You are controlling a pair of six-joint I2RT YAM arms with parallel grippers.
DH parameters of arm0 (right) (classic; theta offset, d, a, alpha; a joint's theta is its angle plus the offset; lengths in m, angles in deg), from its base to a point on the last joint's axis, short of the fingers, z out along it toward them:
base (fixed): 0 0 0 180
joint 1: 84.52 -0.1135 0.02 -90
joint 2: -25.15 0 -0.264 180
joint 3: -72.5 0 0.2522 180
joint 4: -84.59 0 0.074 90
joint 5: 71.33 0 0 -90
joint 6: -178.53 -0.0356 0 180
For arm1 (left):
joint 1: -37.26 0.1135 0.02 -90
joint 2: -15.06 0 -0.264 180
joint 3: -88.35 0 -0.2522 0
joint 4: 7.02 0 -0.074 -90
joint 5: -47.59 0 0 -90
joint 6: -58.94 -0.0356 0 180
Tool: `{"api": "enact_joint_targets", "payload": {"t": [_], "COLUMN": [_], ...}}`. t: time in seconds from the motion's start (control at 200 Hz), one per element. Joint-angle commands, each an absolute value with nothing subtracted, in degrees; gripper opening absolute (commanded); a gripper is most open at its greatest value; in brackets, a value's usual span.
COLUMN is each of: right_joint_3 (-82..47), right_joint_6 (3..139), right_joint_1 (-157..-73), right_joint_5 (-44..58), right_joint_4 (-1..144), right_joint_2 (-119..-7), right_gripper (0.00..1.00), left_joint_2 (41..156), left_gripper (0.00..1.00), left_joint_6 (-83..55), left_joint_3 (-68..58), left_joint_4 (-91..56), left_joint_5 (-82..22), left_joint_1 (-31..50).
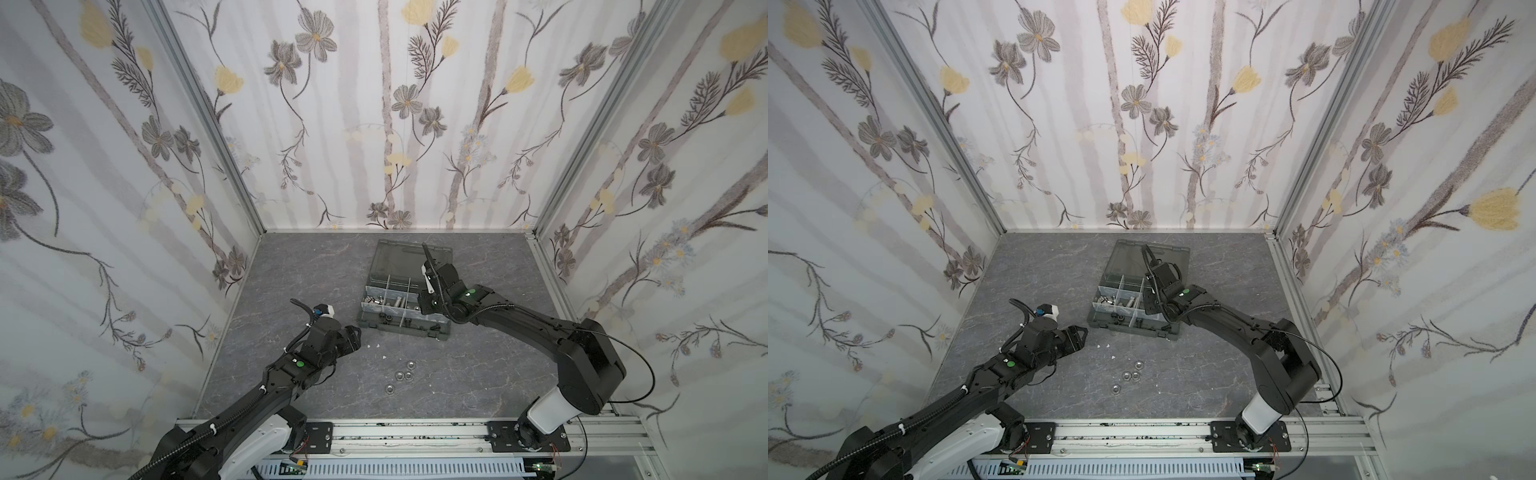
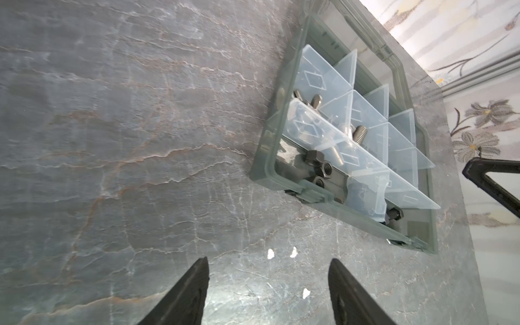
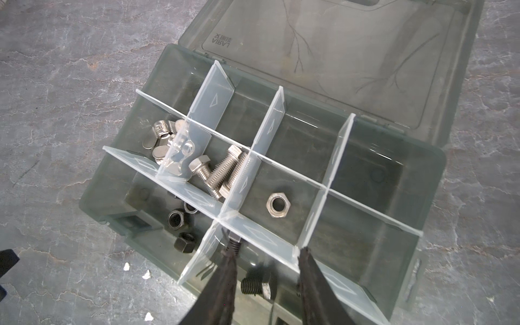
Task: Sort the screws and nuts into containers
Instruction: Place the nut into the container, then pick up the nut from the bottom-center of the table.
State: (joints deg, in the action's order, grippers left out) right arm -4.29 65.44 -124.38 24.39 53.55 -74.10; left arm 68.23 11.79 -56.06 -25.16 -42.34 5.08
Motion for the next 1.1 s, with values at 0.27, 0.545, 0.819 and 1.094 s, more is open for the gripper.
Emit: {"api": "enact_joint_targets", "payload": {"t": [0.27, 0.545, 0.819, 1.094], "right_joint_3": [4.41, 9.56, 9.33, 8.49], "right_joint_6": [64.90, 63.69, 62.52, 62.67], "right_joint_1": [-124.52, -124.56, -124.69, -124.93], "right_joint_5": [22.56, 22.21, 20.35, 20.10], "right_joint_4": [57.93, 59.94, 61.95, 61.96], "right_joint_2": [-64.69, -62.20, -65.09, -67.84], "right_gripper": [0.38, 0.38, 0.37, 0.37], "left_joint_2": [74.25, 76.43, 82.74, 90.65], "left_gripper": [0.66, 0.63, 0.60, 0.59], "left_joint_6": [14.17, 16.03, 17.94, 19.55], "left_joint_3": [-52.34, -53.51, -49.60, -44.51], "left_joint_4": [-26.98, -30.65, -33.62, -37.34], "left_joint_5": [-44.11, -46.43, -50.84, -50.90], "left_joint_1": [-6.65, -17.77, -26.66, -30.93]}}
